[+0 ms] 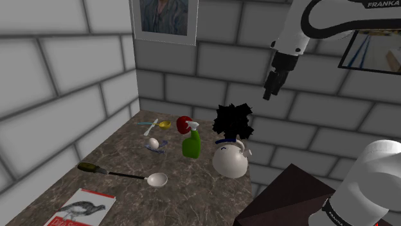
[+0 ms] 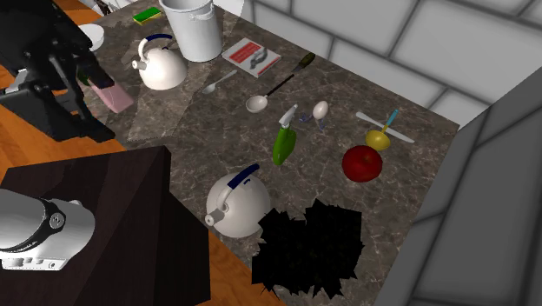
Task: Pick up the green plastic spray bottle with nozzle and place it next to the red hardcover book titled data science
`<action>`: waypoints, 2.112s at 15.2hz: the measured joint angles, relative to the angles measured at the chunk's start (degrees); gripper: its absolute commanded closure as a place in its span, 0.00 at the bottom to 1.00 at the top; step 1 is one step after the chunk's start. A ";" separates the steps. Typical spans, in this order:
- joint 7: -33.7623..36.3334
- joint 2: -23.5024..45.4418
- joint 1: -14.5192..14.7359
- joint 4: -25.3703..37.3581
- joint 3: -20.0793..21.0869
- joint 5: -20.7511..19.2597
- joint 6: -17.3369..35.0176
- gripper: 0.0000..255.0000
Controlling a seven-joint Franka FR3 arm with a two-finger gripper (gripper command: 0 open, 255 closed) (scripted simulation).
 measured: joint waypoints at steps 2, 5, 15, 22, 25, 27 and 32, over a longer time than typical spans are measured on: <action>-1.04 4.00 0.52 0.39 0.05 0.18 3.59 0.00; -2.65 9.61 1.25 1.12 0.09 0.47 8.40 0.00; -7.49 29.96 3.57 9.61 1.07 1.60 20.06 0.00; -10.38 44.88 4.87 19.56 2.29 1.78 24.93 0.00; -11.27 51.62 5.52 24.65 2.93 1.58 26.56 0.00; -12.06 56.18 5.81 29.11 3.24 1.34 26.53 0.00; -12.33 59.59 6.23 30.20 3.53 1.18 28.81 0.00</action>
